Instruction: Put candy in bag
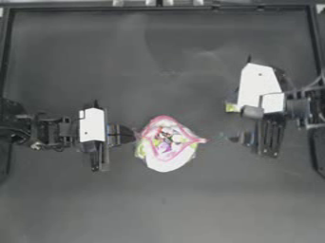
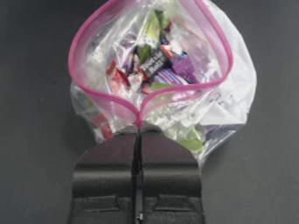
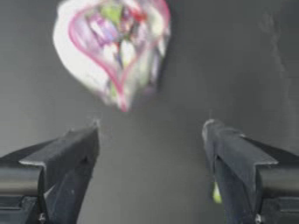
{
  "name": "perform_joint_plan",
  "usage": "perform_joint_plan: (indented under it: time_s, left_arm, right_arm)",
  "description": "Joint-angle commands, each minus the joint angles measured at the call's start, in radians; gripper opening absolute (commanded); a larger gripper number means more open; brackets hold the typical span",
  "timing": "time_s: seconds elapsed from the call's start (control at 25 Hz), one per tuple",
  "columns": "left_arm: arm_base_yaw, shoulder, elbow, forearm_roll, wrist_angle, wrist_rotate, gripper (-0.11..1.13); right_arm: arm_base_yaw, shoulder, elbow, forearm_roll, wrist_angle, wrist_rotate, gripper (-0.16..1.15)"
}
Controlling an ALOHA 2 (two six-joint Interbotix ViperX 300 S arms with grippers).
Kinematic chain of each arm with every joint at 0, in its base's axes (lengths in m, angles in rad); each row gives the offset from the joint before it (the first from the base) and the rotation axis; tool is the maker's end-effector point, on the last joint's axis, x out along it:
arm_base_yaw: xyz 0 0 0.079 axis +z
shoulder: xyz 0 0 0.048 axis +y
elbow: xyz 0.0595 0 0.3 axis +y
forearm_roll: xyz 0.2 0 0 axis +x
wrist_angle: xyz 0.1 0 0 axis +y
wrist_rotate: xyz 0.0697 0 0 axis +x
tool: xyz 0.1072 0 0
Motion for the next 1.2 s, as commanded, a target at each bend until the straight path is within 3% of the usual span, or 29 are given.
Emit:
perform_joint_plan:
  time_s: [0.04, 0.24, 0.64, 1.2]
  left_arm:
    - [-0.005, -0.034, -0.015, 0.003, -0.003, 0.002, 0.06]
    - [-0.005, -0.032, -0.017, 0.003, -0.003, 0.002, 0.06]
    - [-0.005, -0.032, -0.015, 0.003, -0.003, 0.002, 0.06]
    - [-0.005, -0.031, -0.017, 0.003, -0.005, 0.002, 0.06]
  right_arm:
    - [-0.057, -0.015, -0.041, 0.095, 0.055, -0.089, 0.98]
    - [-0.152, -0.015, -0.037, 0.199, 0.097, -0.212, 0.98]
    - [-0.284, -0.014, 0.066, 0.213, 0.06, -0.347, 0.98]
    - [-0.37, -0.015, 0.268, 0.224, -0.187, -0.397, 0.98]
